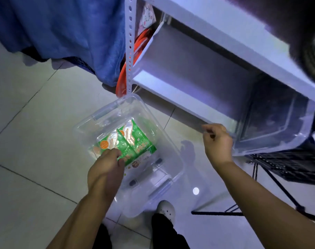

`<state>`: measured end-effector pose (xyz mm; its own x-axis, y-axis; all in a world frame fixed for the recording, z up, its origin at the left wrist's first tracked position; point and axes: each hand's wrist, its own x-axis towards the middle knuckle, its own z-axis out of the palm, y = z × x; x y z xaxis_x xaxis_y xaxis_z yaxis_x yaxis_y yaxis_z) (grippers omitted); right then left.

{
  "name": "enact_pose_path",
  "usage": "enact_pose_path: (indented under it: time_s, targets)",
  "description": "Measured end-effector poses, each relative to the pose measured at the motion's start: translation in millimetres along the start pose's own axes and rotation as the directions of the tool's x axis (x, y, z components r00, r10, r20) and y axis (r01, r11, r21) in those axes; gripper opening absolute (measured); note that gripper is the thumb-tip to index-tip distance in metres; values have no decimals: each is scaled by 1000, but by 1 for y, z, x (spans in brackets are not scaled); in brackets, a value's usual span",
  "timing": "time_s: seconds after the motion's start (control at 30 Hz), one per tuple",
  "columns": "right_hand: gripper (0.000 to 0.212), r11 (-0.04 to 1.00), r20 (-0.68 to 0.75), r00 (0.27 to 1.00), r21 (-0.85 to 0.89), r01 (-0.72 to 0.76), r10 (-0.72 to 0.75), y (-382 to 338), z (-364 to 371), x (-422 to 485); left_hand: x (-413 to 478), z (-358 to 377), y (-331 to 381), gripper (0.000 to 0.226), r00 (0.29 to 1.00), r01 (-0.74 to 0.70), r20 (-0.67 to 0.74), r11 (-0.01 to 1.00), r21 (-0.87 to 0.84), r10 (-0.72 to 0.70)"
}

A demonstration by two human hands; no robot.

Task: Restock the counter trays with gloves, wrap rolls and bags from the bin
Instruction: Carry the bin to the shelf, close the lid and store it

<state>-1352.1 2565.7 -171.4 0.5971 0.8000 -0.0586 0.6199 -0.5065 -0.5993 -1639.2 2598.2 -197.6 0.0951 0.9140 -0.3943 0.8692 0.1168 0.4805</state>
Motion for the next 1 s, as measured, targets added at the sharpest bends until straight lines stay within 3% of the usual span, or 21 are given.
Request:
enact_pose_path:
  time_s: [0.13, 0.27, 0.4, 0.5, 0.67, 0.77, 0.9, 1.0]
  targets:
    - [19, 991, -267, 956, -80, 105, -122, -5, -101, 1, -14, -35, 74, 12, 980, -198, -26, 979, 53, 200]
    - [22, 972, -505, 863, -211, -101, -20, 8, -164, 19, -27, -48, 124, 14, 971, -239, 1, 969, 65, 239]
    - [41, 894, -372, 850, -102, -437, 373, 26, -172, 50, -38, -48, 140, 13, 961, -277, 38, 957, 87, 274]
    - [39, 846, -266, 811, 37, -532, 522, 34, -164, 68, -47, -49, 134, 10, 954, -298, 63, 950, 92, 293]
    - [15, 823, -231, 805, 329, -464, 547, 26, -147, 64, -56, -46, 113, 7, 955, -287, 108, 952, 110, 275]
    - [10, 835, -193, 859, 408, -369, 474, 1, -123, 29, -58, -46, 108, 6, 954, -287, 112, 953, 96, 276]
    - [27, 914, -95, 943, 292, -281, 320, -36, -85, -27, -55, -55, 101, 9, 966, -251, 78, 967, 38, 248]
    - [25, 968, -38, 974, 129, -217, 223, -58, -55, -67, -49, -70, 89, 12, 978, -186, 96, 983, -9, 186]
